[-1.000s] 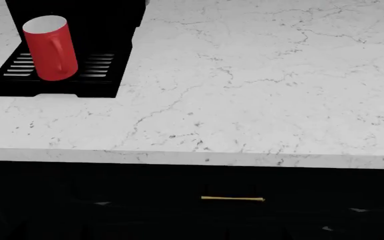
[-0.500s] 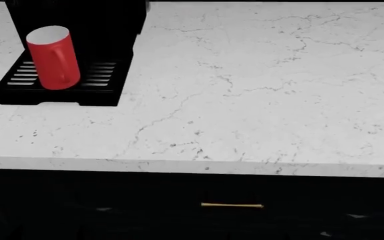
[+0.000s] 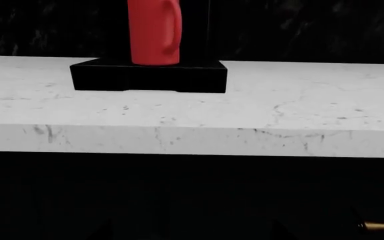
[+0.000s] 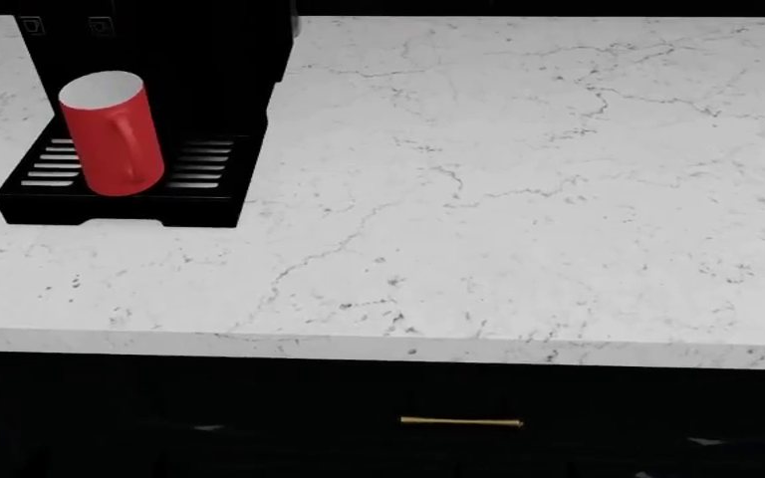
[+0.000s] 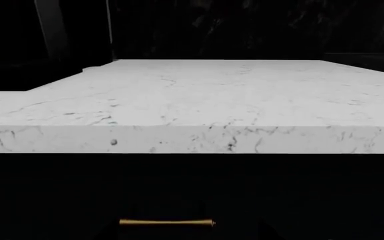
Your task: Pick the mug from under the coffee machine dispenser and place it on the counter.
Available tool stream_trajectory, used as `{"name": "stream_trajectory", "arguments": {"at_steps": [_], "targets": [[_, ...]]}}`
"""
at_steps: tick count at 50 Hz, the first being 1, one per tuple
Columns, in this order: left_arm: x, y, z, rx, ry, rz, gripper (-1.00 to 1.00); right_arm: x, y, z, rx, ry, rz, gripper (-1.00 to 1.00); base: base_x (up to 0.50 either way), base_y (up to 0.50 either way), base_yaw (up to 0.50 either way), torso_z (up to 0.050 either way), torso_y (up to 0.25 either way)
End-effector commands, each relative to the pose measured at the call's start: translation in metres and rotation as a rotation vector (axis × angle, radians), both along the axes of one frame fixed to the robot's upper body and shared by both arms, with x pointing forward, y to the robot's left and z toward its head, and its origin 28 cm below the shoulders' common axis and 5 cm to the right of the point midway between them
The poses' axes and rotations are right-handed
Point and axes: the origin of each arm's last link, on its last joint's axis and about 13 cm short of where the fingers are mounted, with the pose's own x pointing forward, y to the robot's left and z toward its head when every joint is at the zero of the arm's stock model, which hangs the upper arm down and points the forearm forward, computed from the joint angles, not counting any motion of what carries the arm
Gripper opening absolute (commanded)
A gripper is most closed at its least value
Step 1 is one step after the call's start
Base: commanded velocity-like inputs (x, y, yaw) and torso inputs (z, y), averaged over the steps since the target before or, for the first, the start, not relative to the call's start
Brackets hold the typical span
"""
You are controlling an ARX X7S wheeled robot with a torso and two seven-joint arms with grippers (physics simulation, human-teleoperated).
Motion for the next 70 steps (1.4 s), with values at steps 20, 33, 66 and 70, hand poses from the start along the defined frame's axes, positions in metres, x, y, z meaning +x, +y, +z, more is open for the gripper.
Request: {"name": "stream_trajectory", "arguments": {"at_steps": [20, 33, 66, 70], "targets": [[-0.002, -0.002, 0.004, 0.034, 0.008, 0.050, 1.00, 0.000, 0.000, -0.001, -0.013, -0.002, -0.001, 1.00, 0.00, 0.00, 0.00, 0.004, 0.000], [-0.015, -0.001, 0.038, 0.145, -0.076, 0.063, 1.00, -0.007, 0.004, 0.034, 0.008, -0.059, 0.035, 1.00, 0.00, 0.00, 0.00, 0.000, 0.000], [-0.039, -0.011, 0.163, 0.134, -0.225, 0.010, 1.00, -0.043, 0.020, 0.160, -0.048, -0.286, 0.149, 1.00, 0.00, 0.00, 0.00, 0.000, 0.000], [-0.037, -0.012, 0.166, 0.128, -0.252, 0.013, 1.00, -0.043, 0.020, 0.166, -0.052, -0.307, 0.157, 1.00, 0.00, 0.00, 0.00, 0.000, 0.000]]}}
